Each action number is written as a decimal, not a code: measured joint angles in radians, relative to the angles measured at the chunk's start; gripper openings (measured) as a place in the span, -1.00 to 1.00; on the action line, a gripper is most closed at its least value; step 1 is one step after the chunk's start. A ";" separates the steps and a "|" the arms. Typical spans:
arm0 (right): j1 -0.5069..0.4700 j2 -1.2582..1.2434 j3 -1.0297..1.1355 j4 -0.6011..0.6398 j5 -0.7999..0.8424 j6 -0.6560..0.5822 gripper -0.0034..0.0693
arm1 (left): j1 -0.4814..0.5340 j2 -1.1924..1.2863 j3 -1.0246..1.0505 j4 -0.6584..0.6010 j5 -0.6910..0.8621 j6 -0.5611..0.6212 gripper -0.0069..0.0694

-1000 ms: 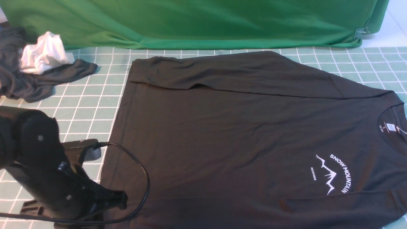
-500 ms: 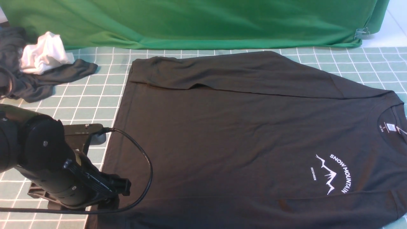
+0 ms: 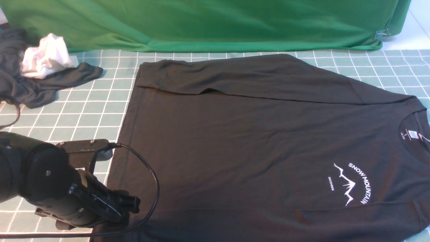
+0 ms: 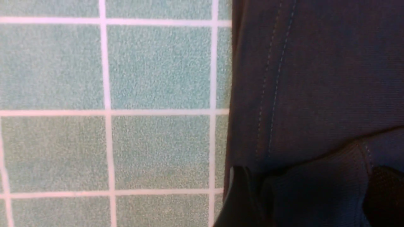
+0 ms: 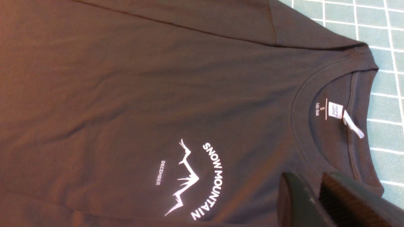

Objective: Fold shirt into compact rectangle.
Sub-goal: 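Grasp the left edge of the dark T-shirt lying flat on the table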

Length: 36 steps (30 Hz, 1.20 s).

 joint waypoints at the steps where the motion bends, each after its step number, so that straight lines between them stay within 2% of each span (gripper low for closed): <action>1: 0.000 0.000 0.000 0.000 0.000 0.000 -0.56 | 0.000 0.000 0.000 -0.004 0.005 0.000 0.40; 6: 0.000 0.000 0.000 0.001 0.000 0.000 -0.55 | 0.000 0.000 0.009 -0.009 0.027 0.000 0.40; 15: 0.000 0.000 0.000 0.001 -0.037 0.000 -0.51 | 0.000 0.056 0.030 -0.089 -0.057 0.008 0.40; 25: 0.000 0.000 0.000 0.001 -0.040 -0.001 -0.47 | 0.000 0.111 0.010 -0.083 -0.036 0.009 0.35; 29: 0.000 0.000 0.000 0.001 -0.044 -0.001 -0.46 | 0.000 0.109 0.010 -0.067 -0.029 0.009 0.10; 31: 0.000 0.000 0.000 0.001 -0.045 -0.001 -0.45 | 0.000 0.108 0.010 -0.047 -0.022 0.009 -0.18; 32: 0.000 0.000 0.000 0.001 -0.045 -0.001 -0.45 | 0.000 0.107 0.010 -0.047 -0.022 0.009 -0.26; 33: 0.000 0.000 0.000 0.001 -0.045 -0.001 -0.45 | 0.000 0.103 0.010 -0.059 -0.030 0.009 -0.45; 36: 0.000 0.000 0.000 0.001 -0.044 -0.001 -0.45 | 0.000 0.086 0.012 -0.080 -0.038 0.009 -0.72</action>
